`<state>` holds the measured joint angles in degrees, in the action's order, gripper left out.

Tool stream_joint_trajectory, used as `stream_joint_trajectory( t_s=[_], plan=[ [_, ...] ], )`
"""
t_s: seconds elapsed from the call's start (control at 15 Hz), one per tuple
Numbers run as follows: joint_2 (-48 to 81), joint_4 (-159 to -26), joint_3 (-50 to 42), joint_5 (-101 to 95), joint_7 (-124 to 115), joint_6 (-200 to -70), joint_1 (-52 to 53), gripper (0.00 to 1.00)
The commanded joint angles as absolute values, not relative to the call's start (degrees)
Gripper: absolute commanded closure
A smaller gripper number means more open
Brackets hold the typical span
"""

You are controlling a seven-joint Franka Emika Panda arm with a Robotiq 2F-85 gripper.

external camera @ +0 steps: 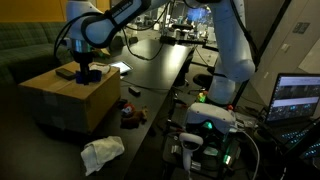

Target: Swap the things on the table with the things on the box

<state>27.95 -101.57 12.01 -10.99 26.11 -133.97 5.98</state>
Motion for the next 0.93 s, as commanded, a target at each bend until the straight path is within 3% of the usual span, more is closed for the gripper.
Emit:
stream_joint_trajectory(
  t_s=[0.0, 0.53, 0.87],
  plan=[
    [21.6, -110.7, 12.3, -9.3, 25.7, -135.7, 5.8, 0.87],
    [14.7, -127.1, 12.1, -8.1, 17.3, -144.0, 7.2, 0.87],
    [16.8, -132.3, 11.9, -6.9, 6.8, -152.7, 9.8, 0.86]
  ],
)
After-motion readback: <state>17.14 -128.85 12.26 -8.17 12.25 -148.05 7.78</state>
